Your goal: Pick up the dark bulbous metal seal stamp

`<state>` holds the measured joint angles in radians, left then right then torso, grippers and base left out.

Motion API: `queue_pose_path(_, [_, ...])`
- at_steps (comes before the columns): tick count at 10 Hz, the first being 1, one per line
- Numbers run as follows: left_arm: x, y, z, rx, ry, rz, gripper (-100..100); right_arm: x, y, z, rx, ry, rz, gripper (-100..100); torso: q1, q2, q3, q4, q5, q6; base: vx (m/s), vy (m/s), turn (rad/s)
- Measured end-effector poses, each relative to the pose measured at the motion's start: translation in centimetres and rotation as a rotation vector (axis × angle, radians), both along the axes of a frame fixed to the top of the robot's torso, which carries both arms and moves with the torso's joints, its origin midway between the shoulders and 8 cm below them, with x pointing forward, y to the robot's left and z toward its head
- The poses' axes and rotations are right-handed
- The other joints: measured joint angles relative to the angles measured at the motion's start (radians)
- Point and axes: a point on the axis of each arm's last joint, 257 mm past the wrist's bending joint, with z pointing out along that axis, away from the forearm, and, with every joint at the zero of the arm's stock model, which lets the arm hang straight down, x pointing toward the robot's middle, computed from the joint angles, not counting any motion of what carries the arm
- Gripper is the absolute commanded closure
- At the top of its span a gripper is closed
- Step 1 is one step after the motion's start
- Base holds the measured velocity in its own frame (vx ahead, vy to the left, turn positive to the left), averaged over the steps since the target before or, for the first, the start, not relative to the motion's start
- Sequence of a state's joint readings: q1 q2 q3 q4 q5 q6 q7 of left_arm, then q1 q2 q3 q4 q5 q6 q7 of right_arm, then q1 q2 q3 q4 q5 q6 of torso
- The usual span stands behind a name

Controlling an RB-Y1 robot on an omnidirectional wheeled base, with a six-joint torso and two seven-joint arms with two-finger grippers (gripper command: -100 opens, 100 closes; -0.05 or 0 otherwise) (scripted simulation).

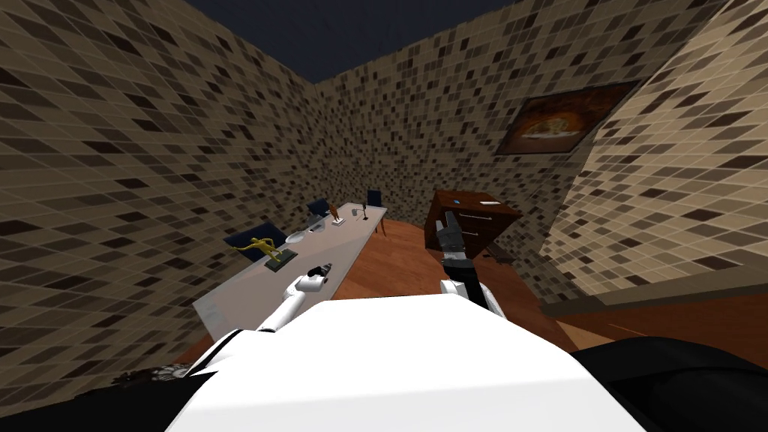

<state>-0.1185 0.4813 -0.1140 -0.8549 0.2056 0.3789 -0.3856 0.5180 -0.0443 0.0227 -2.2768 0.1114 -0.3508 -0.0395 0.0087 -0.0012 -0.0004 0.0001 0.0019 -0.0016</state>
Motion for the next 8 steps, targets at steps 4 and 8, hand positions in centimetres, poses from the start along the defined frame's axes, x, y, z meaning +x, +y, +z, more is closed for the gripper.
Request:
queue_pose_path(4, [-2.2, 0.6, -2.2, -0.022, 0.082, 0.056, -100, 0.0, 0.0, 0.0, 0.0, 0.0, 0.0, 0, -0.001, 0.0, 0.0, 0.0, 0.0, 0.0, -0.012, 0.07, -0.09])
queue_pose_path(8, [-4.1, -0.2, -4.3, -0.063, 0.176, 0.118, -100, 0.0, 0.0, 0.0, 0.0, 0.0, 0.0, 0, 0.001, -0.002, -0.001, 0.0, 0.0, 0.0, 0.001, 0.092, -0.088])
